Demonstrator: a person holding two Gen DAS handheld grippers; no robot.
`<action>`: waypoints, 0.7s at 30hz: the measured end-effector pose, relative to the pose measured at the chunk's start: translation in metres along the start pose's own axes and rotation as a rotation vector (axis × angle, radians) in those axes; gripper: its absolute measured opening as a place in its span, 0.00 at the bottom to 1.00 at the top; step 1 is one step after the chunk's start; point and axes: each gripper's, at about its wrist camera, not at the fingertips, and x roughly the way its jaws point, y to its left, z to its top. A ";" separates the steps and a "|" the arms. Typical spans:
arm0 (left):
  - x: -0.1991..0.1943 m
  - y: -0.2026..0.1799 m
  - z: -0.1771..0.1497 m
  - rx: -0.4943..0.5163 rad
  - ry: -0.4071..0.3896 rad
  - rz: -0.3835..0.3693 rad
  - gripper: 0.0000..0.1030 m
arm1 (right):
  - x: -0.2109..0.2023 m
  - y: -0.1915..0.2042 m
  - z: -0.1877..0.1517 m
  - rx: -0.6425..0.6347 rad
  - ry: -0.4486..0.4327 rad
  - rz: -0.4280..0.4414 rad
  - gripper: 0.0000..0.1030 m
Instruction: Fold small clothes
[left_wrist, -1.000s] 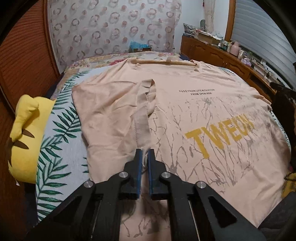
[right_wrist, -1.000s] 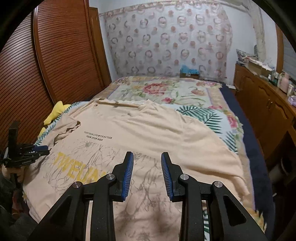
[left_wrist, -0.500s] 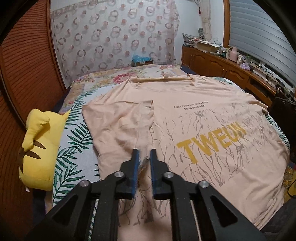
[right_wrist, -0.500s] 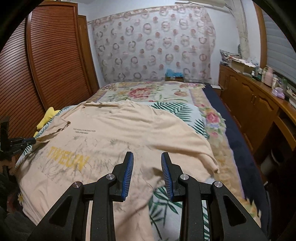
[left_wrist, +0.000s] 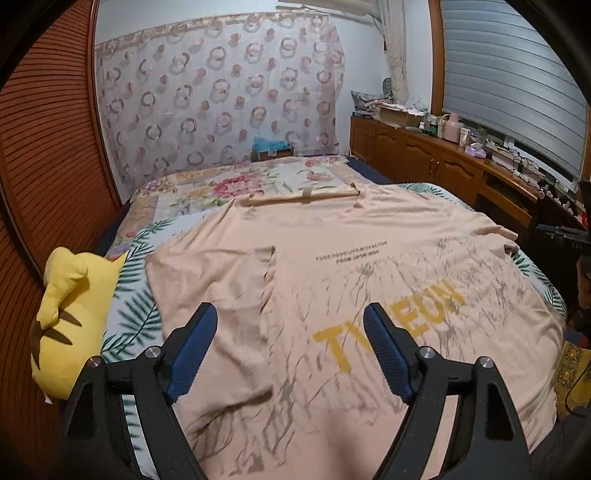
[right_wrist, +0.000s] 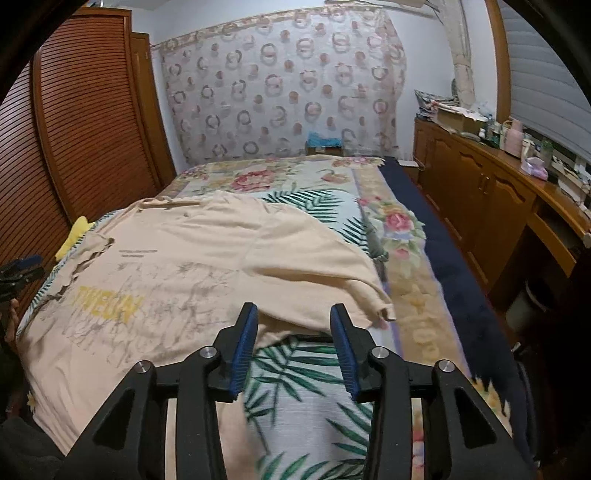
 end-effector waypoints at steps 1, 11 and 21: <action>0.002 -0.003 0.001 -0.002 -0.002 -0.007 0.80 | 0.002 -0.005 -0.001 0.002 0.007 -0.008 0.42; 0.026 -0.035 0.006 0.007 0.006 -0.059 0.80 | 0.020 -0.031 0.001 0.040 0.069 -0.061 0.42; 0.031 -0.060 0.001 0.024 0.031 -0.105 0.80 | 0.036 -0.047 0.014 0.081 0.112 -0.036 0.42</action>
